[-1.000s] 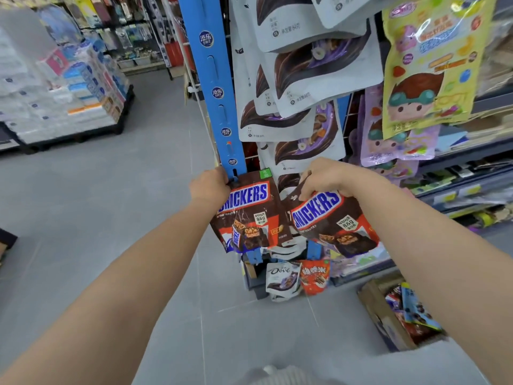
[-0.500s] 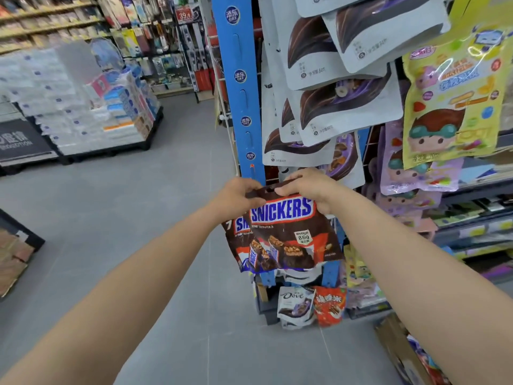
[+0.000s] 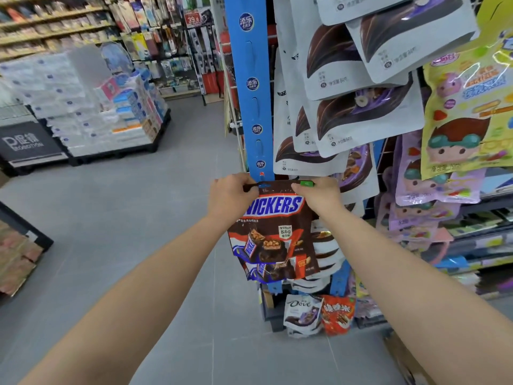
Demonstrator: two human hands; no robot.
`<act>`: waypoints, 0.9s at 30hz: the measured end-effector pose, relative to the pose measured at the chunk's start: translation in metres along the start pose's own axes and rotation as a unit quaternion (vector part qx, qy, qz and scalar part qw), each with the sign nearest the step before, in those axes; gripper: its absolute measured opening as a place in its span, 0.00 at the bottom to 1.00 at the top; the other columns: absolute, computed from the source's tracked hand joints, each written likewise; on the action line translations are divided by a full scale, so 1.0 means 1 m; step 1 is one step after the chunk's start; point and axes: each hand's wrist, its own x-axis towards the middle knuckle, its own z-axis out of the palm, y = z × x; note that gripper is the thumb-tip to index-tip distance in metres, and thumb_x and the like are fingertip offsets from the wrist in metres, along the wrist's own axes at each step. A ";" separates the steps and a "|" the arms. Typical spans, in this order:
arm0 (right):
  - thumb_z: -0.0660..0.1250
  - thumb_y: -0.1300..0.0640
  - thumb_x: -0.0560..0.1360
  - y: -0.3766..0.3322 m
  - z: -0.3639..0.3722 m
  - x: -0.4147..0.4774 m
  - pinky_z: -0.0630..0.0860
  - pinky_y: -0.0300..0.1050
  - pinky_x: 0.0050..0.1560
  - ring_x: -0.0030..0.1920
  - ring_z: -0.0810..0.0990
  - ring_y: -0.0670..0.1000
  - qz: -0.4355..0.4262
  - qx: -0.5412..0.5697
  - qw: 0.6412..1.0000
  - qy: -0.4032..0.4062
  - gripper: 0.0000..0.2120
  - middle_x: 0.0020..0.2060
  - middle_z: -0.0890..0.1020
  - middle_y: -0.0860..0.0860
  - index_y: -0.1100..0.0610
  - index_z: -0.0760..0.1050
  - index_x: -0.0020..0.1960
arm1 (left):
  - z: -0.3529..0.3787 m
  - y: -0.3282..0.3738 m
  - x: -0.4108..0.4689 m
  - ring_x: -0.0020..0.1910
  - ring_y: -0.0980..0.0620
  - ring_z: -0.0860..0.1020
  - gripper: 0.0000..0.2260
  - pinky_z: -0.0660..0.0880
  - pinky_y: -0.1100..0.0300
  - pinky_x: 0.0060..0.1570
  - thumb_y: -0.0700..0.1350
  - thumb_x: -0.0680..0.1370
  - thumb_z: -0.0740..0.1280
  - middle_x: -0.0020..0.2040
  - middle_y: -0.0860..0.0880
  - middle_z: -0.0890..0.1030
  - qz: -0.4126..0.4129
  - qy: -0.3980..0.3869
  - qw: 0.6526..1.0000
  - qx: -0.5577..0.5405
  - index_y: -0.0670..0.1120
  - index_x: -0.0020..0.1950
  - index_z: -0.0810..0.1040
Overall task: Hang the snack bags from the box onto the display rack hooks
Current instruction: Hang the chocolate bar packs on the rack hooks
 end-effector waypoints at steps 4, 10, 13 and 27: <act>0.72 0.56 0.72 0.000 0.002 0.003 0.79 0.49 0.52 0.44 0.82 0.51 0.087 0.217 0.972 0.001 0.07 0.46 0.83 0.53 0.53 0.74 0.44 | 0.005 0.002 0.008 0.47 0.52 0.81 0.09 0.74 0.50 0.57 0.51 0.78 0.63 0.49 0.50 0.84 0.012 0.069 0.998 0.006 0.47 0.52 0.78; 0.73 0.56 0.71 0.000 0.007 0.008 0.80 0.52 0.53 0.48 0.83 0.55 0.099 0.291 0.950 0.046 0.08 0.46 0.83 0.54 0.53 0.74 0.44 | 0.006 0.009 0.018 0.47 0.52 0.80 0.11 0.73 0.50 0.56 0.52 0.78 0.63 0.50 0.50 0.84 -0.014 0.101 0.995 0.000 0.47 0.51 0.79; 0.74 0.56 0.69 -0.002 0.015 0.012 0.78 0.57 0.56 0.50 0.82 0.56 0.105 0.280 0.953 0.054 0.14 0.48 0.83 0.55 0.57 0.76 0.52 | 0.008 0.009 0.025 0.43 0.55 0.77 0.09 0.71 0.52 0.57 0.53 0.77 0.64 0.48 0.51 0.84 -0.066 0.101 0.993 -0.009 0.49 0.48 0.79; 0.73 0.55 0.70 0.001 0.014 0.018 0.79 0.56 0.55 0.47 0.83 0.56 0.058 0.183 0.980 0.059 0.08 0.38 0.82 0.50 0.54 0.74 0.44 | 0.016 0.001 0.025 0.39 0.57 0.74 0.10 0.65 0.56 0.55 0.55 0.77 0.64 0.45 0.51 0.84 -0.091 0.076 0.993 0.026 0.48 0.44 0.76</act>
